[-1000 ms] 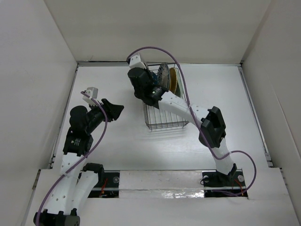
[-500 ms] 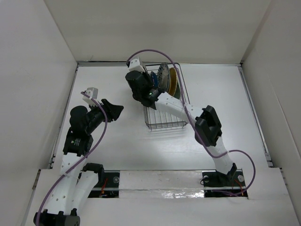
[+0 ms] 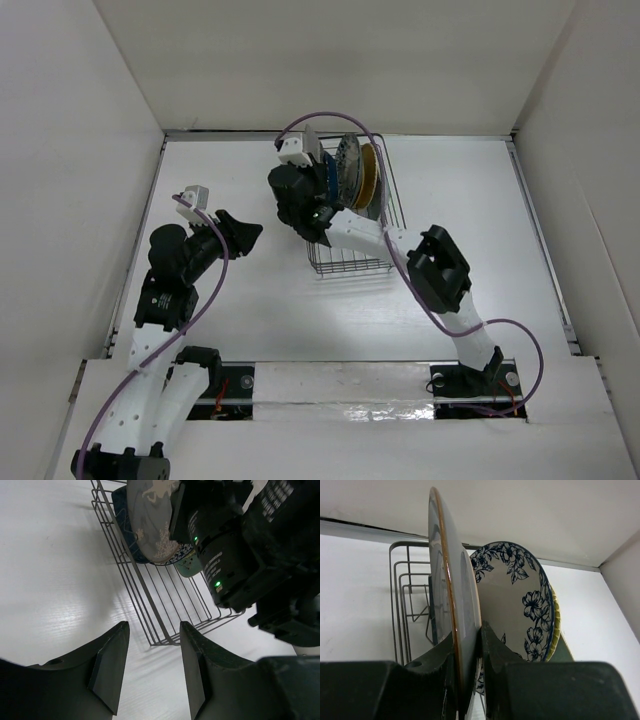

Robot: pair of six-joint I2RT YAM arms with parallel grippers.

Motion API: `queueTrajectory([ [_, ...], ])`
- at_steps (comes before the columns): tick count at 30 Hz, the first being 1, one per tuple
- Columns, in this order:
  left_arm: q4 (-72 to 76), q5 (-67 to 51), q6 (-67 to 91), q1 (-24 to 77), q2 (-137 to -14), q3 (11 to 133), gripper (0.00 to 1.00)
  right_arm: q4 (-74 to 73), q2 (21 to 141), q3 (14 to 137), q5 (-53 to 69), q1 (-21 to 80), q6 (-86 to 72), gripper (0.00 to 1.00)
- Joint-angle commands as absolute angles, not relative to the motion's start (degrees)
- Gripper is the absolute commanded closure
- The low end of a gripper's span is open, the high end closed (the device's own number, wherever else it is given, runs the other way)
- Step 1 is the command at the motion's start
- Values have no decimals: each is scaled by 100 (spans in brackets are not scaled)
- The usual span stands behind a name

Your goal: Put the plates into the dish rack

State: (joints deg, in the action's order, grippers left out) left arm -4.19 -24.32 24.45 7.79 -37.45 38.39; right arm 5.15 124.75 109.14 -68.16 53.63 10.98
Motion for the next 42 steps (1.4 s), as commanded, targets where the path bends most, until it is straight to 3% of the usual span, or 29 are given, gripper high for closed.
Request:
queueTrajectory([
  [1,-264,-2461,2382,852,-3770,4104,59,2678,11796,10592,-8156,5405,1958,100],
  [6,-316,-2391,2356,914,-3718,4131,59,2297,12014,10705,-7981,5353,1558,100],
  [11,-343,-2347,2347,914,-3709,4140,60,-339,12120,11223,-6736,5072,-936,100],
  [24,-299,-2320,2355,914,-3788,4122,60,-554,11865,10450,-5344,4685,-2074,100],
  [27,-281,-2294,2364,914,-3823,4113,60,-799,11935,10547,-4958,4570,-2241,86],
  [31,-281,-2189,2355,914,-3815,4113,59,-853,11936,10529,-4957,4570,-2276,52],
  [34,-264,-2145,2355,914,-3814,4096,58,-791,11769,10503,-5010,4623,-2171,39],
  [42,-220,-2066,2364,792,-3788,4034,55,-449,10829,10205,-4984,4729,-1670,26],
])
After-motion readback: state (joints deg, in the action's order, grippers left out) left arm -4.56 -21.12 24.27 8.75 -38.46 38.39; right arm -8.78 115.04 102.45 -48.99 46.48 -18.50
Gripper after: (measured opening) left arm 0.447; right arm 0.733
